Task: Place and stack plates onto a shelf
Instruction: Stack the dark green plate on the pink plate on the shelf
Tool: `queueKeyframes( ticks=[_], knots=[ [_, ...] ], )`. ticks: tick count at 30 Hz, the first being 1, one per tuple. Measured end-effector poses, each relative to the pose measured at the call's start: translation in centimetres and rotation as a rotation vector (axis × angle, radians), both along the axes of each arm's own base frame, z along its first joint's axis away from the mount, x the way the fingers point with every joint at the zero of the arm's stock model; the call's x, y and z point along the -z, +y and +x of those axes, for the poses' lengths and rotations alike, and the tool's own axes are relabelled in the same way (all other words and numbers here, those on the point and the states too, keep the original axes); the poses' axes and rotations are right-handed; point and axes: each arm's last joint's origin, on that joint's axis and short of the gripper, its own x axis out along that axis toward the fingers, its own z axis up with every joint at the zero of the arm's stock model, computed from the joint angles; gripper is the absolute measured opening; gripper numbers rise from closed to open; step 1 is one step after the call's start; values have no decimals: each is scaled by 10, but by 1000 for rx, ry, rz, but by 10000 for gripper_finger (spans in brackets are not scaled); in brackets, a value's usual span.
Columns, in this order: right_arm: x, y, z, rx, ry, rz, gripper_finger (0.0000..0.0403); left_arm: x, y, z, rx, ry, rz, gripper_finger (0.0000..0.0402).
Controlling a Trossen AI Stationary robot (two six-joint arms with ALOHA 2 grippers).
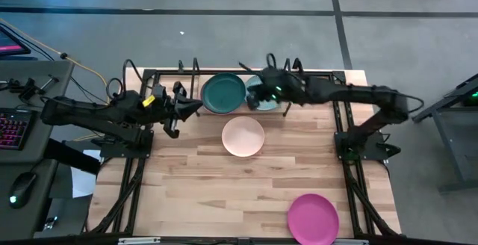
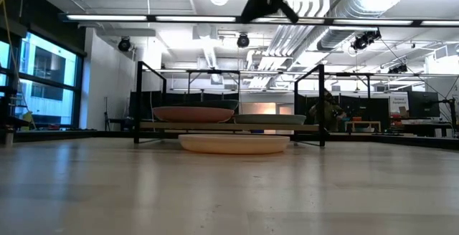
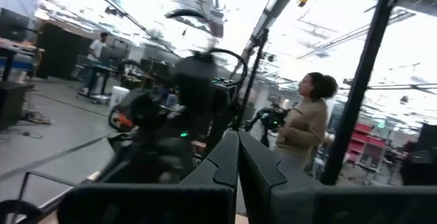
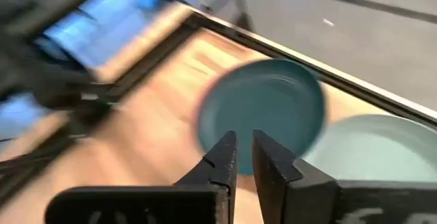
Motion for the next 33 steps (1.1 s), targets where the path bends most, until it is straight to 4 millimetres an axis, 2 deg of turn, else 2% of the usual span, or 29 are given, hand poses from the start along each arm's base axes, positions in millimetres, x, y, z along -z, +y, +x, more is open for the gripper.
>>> queueKeyframes(
  ticks=[5, 9, 12, 16, 20, 28, 33],
  knots=[
    [34, -41, 22, 93, 184, 41, 4, 0, 0, 0, -4, 1, 0, 0],
    [67, -67, 32, 154, 271, 84, 7, 0, 2, 0, -54, 2, -18, 0],
    [91, -80, 37, 183, 338, 122, 1, 0, 2, 0, -74, 2, -25, 0],
    [111, -89, 43, 193, 369, 151, 1, 0, 2, 0, -81, 2, -30, 0],
    [121, -91, 48, 203, 378, 140, 1, 0, 3, 0, -82, 2, -30, 0],
    [119, -93, 53, 213, 328, 113, 0, 0, 4, -1, -126, 2, -45, 0],
    [125, -92, 51, 215, 338, 118, 0, 0, 5, -1, -161, 4, -57, 0]
  ],
)
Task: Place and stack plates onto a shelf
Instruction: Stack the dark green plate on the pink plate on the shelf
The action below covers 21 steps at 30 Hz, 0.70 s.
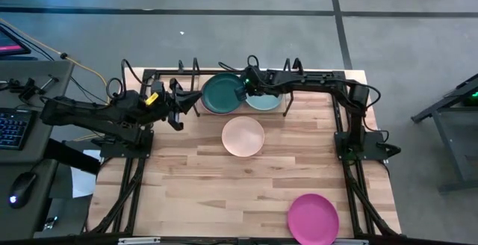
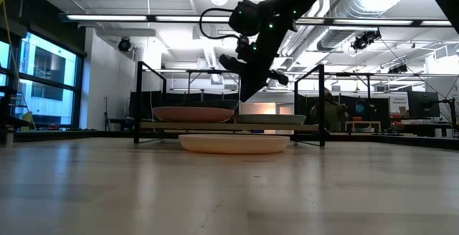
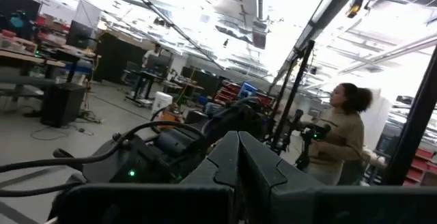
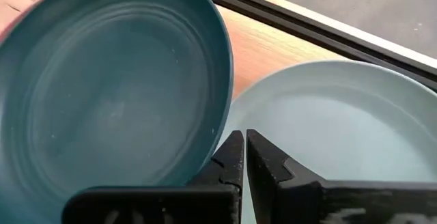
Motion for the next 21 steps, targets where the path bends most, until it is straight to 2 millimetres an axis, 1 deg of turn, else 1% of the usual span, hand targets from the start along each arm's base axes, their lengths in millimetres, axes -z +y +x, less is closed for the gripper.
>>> queueKeyframes(
  ticks=[5, 13, 21],
  knots=[
    [4, 0, 1, 15, -11, 7, 0, 0, 0, 0, 1, 0, -1, 0],
    [2, -1, 3, 13, -39, 6, 0, 0, 0, 0, -6, -7, -28, 0],
    [2, -1, 2, 36, -26, -22, 0, 0, 1, 0, -12, -7, -31, 0]
  ],
)
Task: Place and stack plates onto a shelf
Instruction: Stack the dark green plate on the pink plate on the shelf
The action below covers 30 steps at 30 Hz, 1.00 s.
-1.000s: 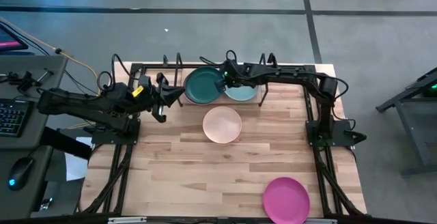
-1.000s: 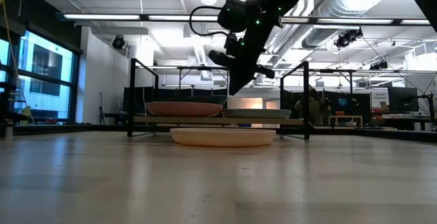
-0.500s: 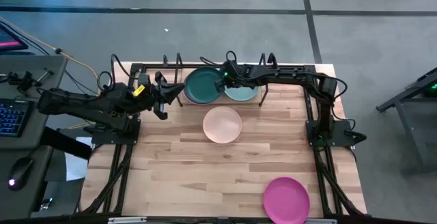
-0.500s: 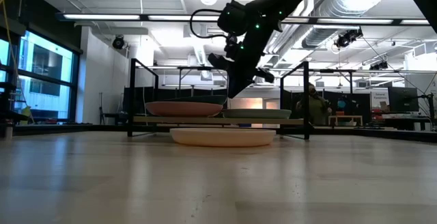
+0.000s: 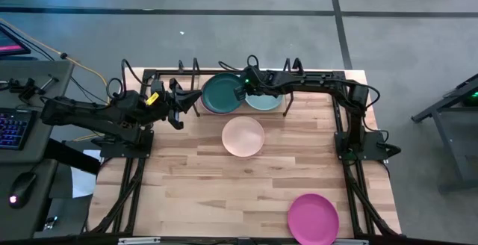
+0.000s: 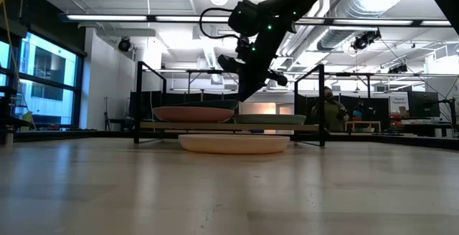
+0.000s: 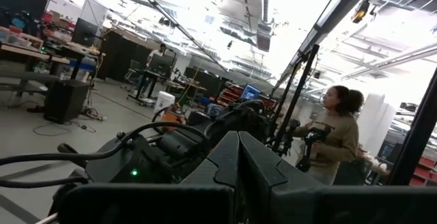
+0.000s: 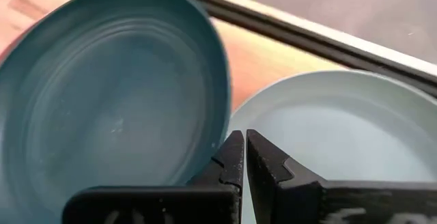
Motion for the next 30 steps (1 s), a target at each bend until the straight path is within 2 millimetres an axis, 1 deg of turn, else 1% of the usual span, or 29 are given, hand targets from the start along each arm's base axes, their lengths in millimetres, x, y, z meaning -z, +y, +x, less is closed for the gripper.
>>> queueKeyframes(
  ticks=[4, 9, 18, 30],
  knots=[
    [0, -1, 0, 14, 9, -19, 0, 0, 0, 0, 0, -1, -1, 0],
    [17, -2, 5, 3, 40, 11, 0, 0, 0, 0, 0, -1, -1, 0],
    [16, -1, 8, 19, 7, -3, 0, 0, 0, 0, -13, 0, -5, 0],
    [22, 3, 17, -13, -42, 18, 0, 0, 1, 0, -19, 0, -8, 0]
  ],
)
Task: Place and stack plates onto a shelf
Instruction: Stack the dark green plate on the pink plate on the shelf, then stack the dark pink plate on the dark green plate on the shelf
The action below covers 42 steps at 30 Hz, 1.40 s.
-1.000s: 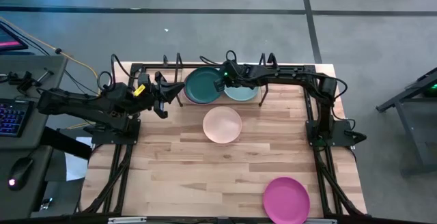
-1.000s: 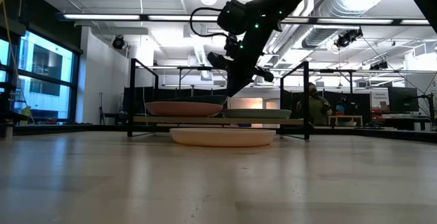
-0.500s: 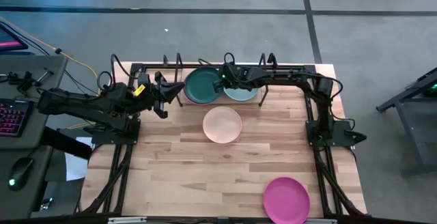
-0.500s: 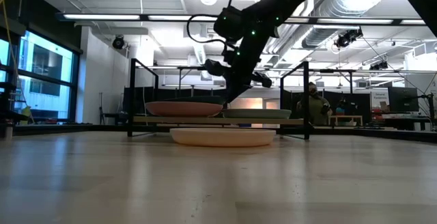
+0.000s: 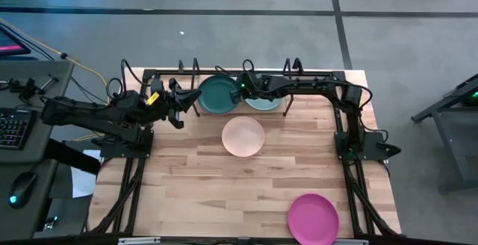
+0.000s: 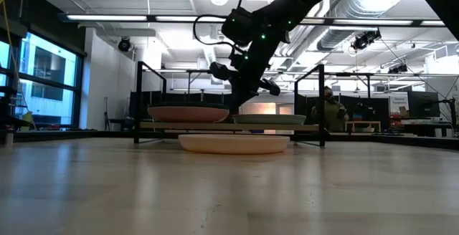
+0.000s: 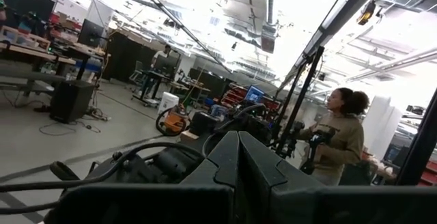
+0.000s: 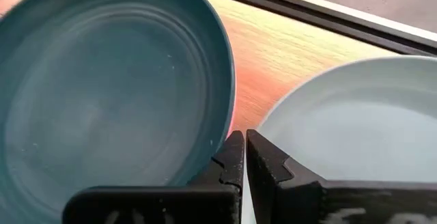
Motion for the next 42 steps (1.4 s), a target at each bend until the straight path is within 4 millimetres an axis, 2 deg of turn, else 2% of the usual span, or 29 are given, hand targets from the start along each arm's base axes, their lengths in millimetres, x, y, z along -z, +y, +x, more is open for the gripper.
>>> queueKeyframes(
  ticks=[4, 7, 12, 18, 21, 26, 32, 37, 42],
  knots=[
    [0, 0, -1, -12, 16, -7, 0, 0, 0, 0, 1, -2, -7, 0],
    [-7, -3, -7, -38, 48, -27, 0, 0, 0, 0, 1, -2, -6, 0],
    [-42, -2, -29, -200, 136, -80, 0, 1, 0, 0, -2, 12, 2, 0],
    [-88, 33, -55, -487, 195, -143, 0, 6, 0, 2, -2, 68, 6, 0],
    [-100, 49, -74, -545, 87, -170, 0, 7, 0, 2, -1, 82, 8, 0],
    [-97, 85, -121, -524, -210, -122, 0, 8, 0, 2, -1, 85, 8, 0],
    [-109, 124, -165, -540, -582, -175, 0, 8, 0, 2, -17, 106, 63, 0],
    [-113, 135, -183, -514, -664, -239, 0, 8, 0, 3, -17, 113, 65, 0],
    [-113, 136, -184, -514, -666, -242, 0, 9, 0, 3, -15, 112, 56, 0]
  ],
)
